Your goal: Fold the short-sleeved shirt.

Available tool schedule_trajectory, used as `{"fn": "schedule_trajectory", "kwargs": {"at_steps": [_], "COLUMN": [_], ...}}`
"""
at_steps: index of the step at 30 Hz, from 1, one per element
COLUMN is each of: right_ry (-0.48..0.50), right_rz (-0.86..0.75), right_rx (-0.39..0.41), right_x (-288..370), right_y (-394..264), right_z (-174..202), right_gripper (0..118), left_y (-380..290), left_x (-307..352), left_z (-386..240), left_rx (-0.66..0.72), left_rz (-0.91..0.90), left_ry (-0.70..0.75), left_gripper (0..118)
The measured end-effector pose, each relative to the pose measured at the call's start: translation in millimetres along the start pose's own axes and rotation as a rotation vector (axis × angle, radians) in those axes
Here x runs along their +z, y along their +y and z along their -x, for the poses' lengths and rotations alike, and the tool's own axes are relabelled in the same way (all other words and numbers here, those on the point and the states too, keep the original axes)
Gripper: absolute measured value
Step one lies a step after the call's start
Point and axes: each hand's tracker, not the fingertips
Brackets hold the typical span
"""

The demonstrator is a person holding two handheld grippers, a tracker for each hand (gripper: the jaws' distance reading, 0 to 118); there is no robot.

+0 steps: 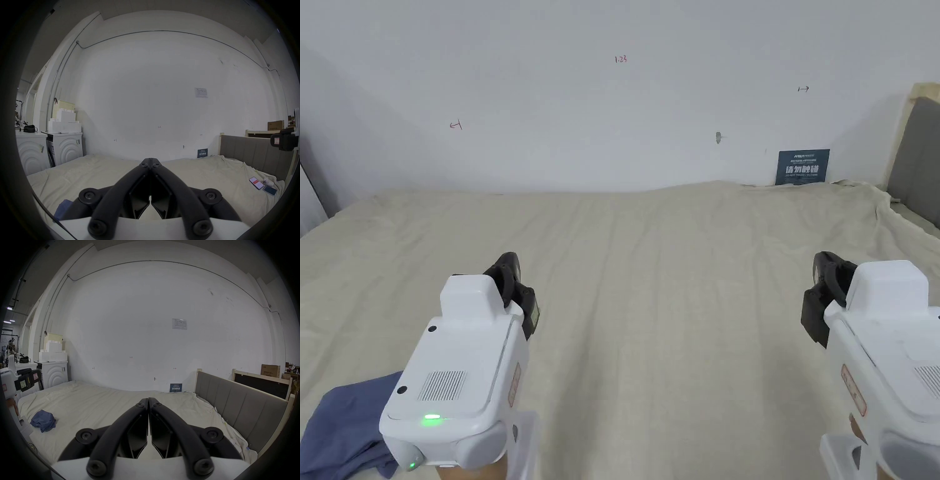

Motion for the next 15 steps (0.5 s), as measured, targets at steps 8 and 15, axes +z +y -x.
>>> {"fn": "schedule_trajectory", "kwargs": {"at_steps": [8,15], "right_ry": [0.003,0.002], "right_rz": [0.003,-0.002], "right_rx": [-0.009,-0.008], "right_x": [2.5,5.4], "right_y": [-1.7,-0.6], "right_z": [0.0,0.5], "right_gripper": [0,0], "left_y": [-3.2,-4.7], "left_x": [1.6,2.9], "left_z": [-1.6,-3.4], "left_rx": [-0.015,-0.029], "left_rz": [0.019,0.026], "left_ry": [-0.004,-0.015], "left_gripper": [0,0]}}
